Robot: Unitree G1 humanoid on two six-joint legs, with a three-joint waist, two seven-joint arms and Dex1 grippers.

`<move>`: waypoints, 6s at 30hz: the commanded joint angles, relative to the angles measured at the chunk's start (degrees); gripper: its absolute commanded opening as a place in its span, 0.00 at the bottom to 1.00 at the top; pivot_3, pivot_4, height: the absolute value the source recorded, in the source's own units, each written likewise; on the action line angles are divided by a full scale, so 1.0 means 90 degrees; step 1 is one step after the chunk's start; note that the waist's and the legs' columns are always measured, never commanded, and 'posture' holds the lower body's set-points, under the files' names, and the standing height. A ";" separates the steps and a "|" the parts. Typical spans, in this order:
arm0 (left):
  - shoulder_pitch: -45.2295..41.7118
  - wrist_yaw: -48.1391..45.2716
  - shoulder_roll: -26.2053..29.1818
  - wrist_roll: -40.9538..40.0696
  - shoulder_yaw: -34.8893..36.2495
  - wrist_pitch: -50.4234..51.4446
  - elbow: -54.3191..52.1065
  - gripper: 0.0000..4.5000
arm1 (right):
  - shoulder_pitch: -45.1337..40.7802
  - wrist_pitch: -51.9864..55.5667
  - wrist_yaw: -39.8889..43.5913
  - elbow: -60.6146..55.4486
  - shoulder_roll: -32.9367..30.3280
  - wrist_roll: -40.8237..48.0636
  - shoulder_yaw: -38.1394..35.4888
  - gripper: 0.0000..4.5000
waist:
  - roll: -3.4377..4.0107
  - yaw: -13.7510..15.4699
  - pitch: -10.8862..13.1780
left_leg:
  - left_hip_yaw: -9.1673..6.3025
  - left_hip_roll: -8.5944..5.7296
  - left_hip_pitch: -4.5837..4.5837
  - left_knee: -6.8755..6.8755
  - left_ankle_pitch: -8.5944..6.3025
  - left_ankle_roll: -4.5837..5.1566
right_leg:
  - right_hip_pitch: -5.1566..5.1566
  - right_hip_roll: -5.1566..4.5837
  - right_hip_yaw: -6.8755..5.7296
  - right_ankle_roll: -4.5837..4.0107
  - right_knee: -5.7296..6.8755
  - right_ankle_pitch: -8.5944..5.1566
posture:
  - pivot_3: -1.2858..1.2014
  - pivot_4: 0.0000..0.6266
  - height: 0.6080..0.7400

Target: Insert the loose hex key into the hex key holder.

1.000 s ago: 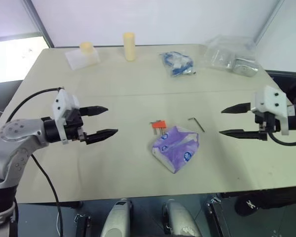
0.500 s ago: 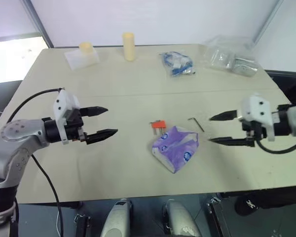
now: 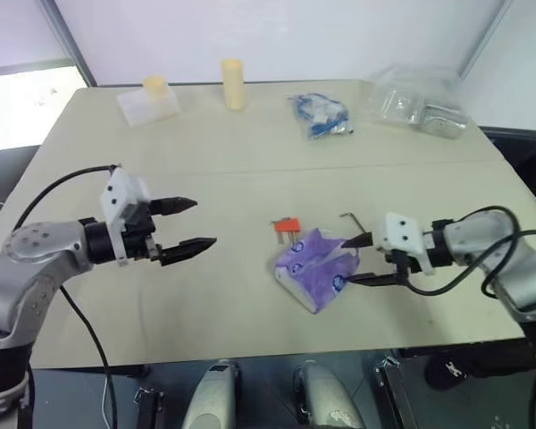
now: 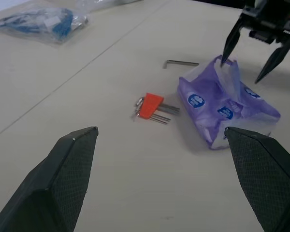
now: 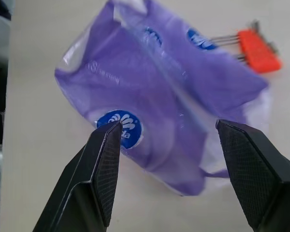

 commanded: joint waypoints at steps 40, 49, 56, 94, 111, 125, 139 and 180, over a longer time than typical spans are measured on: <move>-0.0126 0.0074 -0.0261 0.0266 -0.0225 -0.0297 -0.0003 1.00 | -0.0330 0.0313 -0.1196 0.0145 0.0573 0.0106 -0.1585 0.02 | -0.0001 0.0012 -0.0001 | -0.0001 -0.0003 0.0003 0.0011 0.0000 0.0000 | 0.0003 -0.0001 0.0000 0.0001 0.0014 0.0001 | 0.52 0.24 1.00; -0.0062 0.0005 -0.0320 0.0411 -0.0297 -0.0439 0.0036 1.00 | -0.1231 0.1017 -0.4377 0.2449 0.1111 -0.1406 -0.1908 0.02 | -0.0001 0.0011 -0.0001 | 0.0006 -0.0006 -0.0001 0.0007 0.0001 -0.0001 | -0.0006 -0.0002 0.0004 -0.0001 0.0020 0.0001 | 0.52 0.24 1.00; -0.0007 -0.0007 -0.0368 0.0465 -0.0314 -0.0484 -0.0004 1.00 | -0.1867 0.1603 -0.6533 0.3925 0.1307 -0.1920 -0.2494 0.02 | -0.0001 0.0000 -0.0001 | 0.0022 -0.0006 -0.0003 0.0003 0.0001 -0.0001 | -0.0012 0.0001 0.0007 -0.0001 0.0023 0.0001 | 0.52 0.24 1.00; -0.0461 -0.0243 -0.0804 0.0445 -0.0668 -0.0507 0.0712 1.00 | -0.2290 0.3809 -0.3823 0.0510 0.1351 0.0571 -0.1327 0.97 | 0.0001 -0.0127 -0.0002 | 0.0024 -0.0001 -0.0001 0.0002 0.0000 0.0001 | -0.0011 0.0016 0.0009 0.0001 0.0031 0.0000 | 0.52 0.24 1.00; -0.0732 -0.0807 -0.0595 0.0629 -0.0955 -0.0546 0.0743 1.00 | -0.4474 -0.2207 0.1143 0.6906 0.2479 -0.1420 0.1204 0.97 | -0.0001 -0.0204 0.0004 | 0.0020 0.0000 -0.0004 -0.0004 0.0000 0.0001 | -0.0026 0.0012 0.0009 0.0005 0.0031 0.0000 | 0.52 0.24 1.00; -0.0074 -0.0423 -0.0263 0.0501 -0.0551 -0.0323 -0.0058 1.00 | -0.4922 -0.3211 0.0736 0.8548 0.3420 -0.1996 0.0729 0.97 | 0.0000 -0.0183 0.0005 | 0.0005 -0.0006 -0.0005 -0.0001 0.0002 -0.0003 | -0.0024 0.0003 0.0007 0.0005 0.0035 0.0000 | 0.52 0.24 1.00; 0.0149 -0.0122 -0.0187 0.0423 -0.0339 -0.0168 -0.0419 1.00 | -0.4925 -0.3546 0.0218 0.9069 0.3855 -0.2429 0.0460 0.97 | 0.0001 -0.0186 0.0005 | 0.0004 -0.0006 -0.0001 0.0000 0.0003 -0.0004 | -0.0020 0.0004 0.0007 0.0005 0.0037 0.0001 | 0.52 0.24 1.00; 0.0112 -0.0147 -0.0167 0.0565 -0.0489 -0.0310 -0.0337 1.00 | -0.4632 -0.3269 0.0332 0.8975 0.3910 -0.2498 -0.0055 0.97 | 0.0001 -0.0194 0.0005 | 0.0005 -0.0005 0.0003 -0.0003 0.0003 -0.0004 | -0.0019 0.0006 0.0007 0.0005 0.0038 0.0001 | 0.52 0.24 1.00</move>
